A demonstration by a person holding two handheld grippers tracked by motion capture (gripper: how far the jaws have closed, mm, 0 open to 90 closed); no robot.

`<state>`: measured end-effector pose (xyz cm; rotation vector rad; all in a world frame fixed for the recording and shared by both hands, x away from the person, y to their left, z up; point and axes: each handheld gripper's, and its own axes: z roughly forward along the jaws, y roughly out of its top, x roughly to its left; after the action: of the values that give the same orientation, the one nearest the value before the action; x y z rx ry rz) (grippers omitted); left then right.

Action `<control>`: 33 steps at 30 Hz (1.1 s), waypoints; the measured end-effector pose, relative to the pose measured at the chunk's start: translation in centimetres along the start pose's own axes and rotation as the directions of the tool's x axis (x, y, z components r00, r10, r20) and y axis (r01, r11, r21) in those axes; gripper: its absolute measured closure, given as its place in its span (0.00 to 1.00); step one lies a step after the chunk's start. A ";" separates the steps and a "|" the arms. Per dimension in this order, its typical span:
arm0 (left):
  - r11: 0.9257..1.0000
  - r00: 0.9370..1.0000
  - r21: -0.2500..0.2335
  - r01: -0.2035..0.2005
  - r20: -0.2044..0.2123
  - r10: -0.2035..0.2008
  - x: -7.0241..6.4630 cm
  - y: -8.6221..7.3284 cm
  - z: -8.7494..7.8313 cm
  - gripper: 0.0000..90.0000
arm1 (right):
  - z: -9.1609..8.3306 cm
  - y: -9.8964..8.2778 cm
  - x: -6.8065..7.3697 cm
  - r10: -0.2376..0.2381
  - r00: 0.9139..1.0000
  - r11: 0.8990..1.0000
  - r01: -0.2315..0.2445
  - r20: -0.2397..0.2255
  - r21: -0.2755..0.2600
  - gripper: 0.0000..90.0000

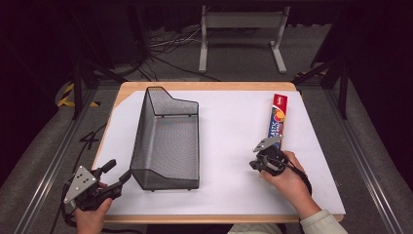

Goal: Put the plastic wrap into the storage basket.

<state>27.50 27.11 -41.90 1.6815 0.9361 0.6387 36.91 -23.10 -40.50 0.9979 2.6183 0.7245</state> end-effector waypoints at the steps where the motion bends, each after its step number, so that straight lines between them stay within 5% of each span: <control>1: 1.000 1.000 -0.001 0.001 0.000 -0.001 0.0 0.0 0.0 0.40 | -0.1 0.0 0.0 -0.003 1.000 1.000 0.003 0.002 0.003 1.00; 18: 1.000 0.998 -0.003 0.019 -0.056 -0.019 0.3 0.3 0.7 0.40 | -2.5 -3.2 -1.3 0.066 0.997 0.996 -0.068 0.043 0.055 1.00; 33: 0.999 0.991 -0.008 0.053 -0.125 -0.053 0.5 0.4 1.2 0.38 | -4.8 -6.8 -3.3 0.156 0.984 0.987 -0.159 0.082 0.036 1.00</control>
<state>28.86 26.85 -41.94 1.6211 1.0641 0.7169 33.75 -31.45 -39.88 1.2315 2.5187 0.6519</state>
